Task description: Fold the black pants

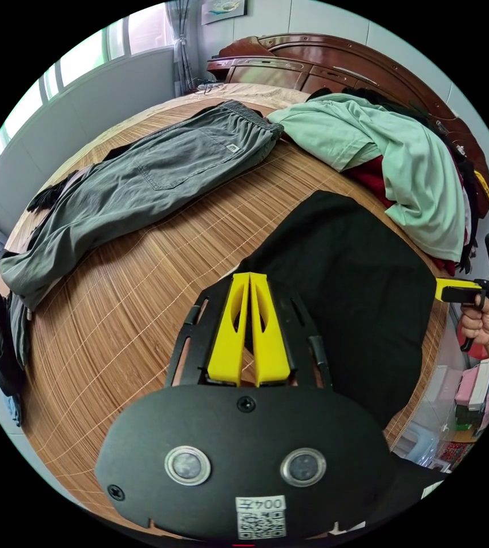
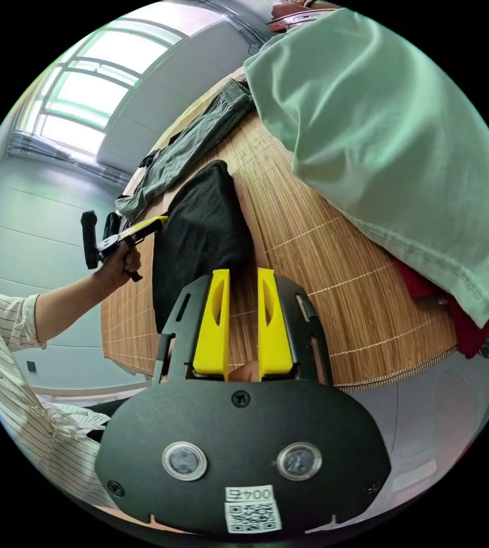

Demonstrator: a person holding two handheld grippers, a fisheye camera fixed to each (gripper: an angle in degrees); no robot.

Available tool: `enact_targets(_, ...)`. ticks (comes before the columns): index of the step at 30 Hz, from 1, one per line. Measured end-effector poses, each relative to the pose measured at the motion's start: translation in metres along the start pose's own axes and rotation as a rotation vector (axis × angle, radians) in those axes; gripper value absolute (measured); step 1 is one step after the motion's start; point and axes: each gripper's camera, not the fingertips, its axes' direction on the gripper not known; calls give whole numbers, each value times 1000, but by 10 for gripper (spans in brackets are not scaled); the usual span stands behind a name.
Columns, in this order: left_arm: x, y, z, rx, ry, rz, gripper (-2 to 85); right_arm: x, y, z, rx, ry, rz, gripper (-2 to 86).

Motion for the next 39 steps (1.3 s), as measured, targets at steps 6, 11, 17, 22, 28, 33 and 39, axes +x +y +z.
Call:
enact_targets(6,-1,2,5,-7,-15,20,7,-4,-5,9,22,22,-19,9)
enact_targets(11,-2,3,11,-16,-25,35,8,10,5,28,-52,65,46,7)
enact_targets(17,-1,6,-19,82,-45,59,7,-15,-15,-11,78,107,6,56)
enact_targets(22,38,17,-45,174,31,175,7,-46,-103,9,-4,72,-78,78)
enact_targets(28,126,20,-27,182,142,491,6,-50,-228,83,-193,39,23,91)
enact_targets(33,134,23,1,112,167,551,7,-49,-276,137,-448,102,40,86)
enact_targets(39,123,27,7,111,166,546,9,-52,-295,167,-493,179,-53,30)
